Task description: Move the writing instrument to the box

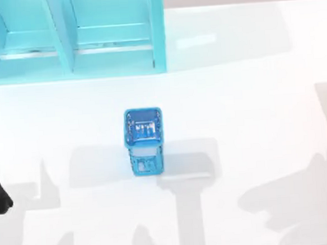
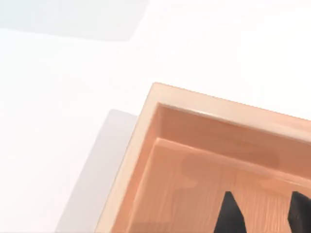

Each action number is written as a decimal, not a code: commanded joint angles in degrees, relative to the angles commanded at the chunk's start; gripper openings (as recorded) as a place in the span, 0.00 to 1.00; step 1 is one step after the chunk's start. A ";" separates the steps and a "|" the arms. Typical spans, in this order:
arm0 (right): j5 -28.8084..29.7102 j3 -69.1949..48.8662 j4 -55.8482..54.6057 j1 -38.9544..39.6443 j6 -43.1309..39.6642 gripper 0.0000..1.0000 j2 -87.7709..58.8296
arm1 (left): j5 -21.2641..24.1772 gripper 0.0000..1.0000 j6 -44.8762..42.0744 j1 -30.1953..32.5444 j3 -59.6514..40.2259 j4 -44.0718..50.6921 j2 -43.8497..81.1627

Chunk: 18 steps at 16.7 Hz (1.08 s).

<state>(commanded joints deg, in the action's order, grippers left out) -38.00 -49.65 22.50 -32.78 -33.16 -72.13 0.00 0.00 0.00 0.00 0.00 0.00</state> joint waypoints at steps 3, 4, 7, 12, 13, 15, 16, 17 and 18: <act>0.00 0.00 0.00 0.00 0.00 0.15 0.00 | 0.00 1.00 0.00 0.00 0.00 0.00 0.00; 0.00 0.00 0.00 0.00 0.00 0.23 0.00 | 0.00 1.00 0.00 0.00 0.00 0.00 0.00; 0.00 0.00 0.00 0.00 0.00 0.45 0.00 | 0.00 1.00 0.00 0.00 0.00 0.00 0.00; 0.00 0.00 0.00 0.00 0.00 0.83 0.00 | 0.00 1.00 0.00 0.00 0.00 0.00 0.00; 0.00 0.00 0.00 0.00 0.00 0.90 0.00 | 0.00 1.00 0.00 0.00 0.00 0.00 0.00; 0.00 0.00 0.00 0.00 0.00 1.00 0.00 | 0.00 1.00 0.00 0.00 0.00 0.00 0.00; 0.00 0.00 0.00 0.00 0.00 1.00 0.00 | 0.00 1.00 0.00 0.00 0.00 0.00 0.00; 0.00 0.00 0.00 0.00 0.00 1.00 0.00 | 0.00 1.00 0.00 0.00 0.00 0.00 0.00; 0.00 0.00 0.00 0.00 0.00 1.00 0.00 | 0.00 1.00 0.00 0.00 0.00 0.00 0.00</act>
<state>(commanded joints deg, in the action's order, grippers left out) -38.00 -49.65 22.50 -32.78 -33.16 -72.13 0.00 0.00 0.00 0.00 0.00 0.00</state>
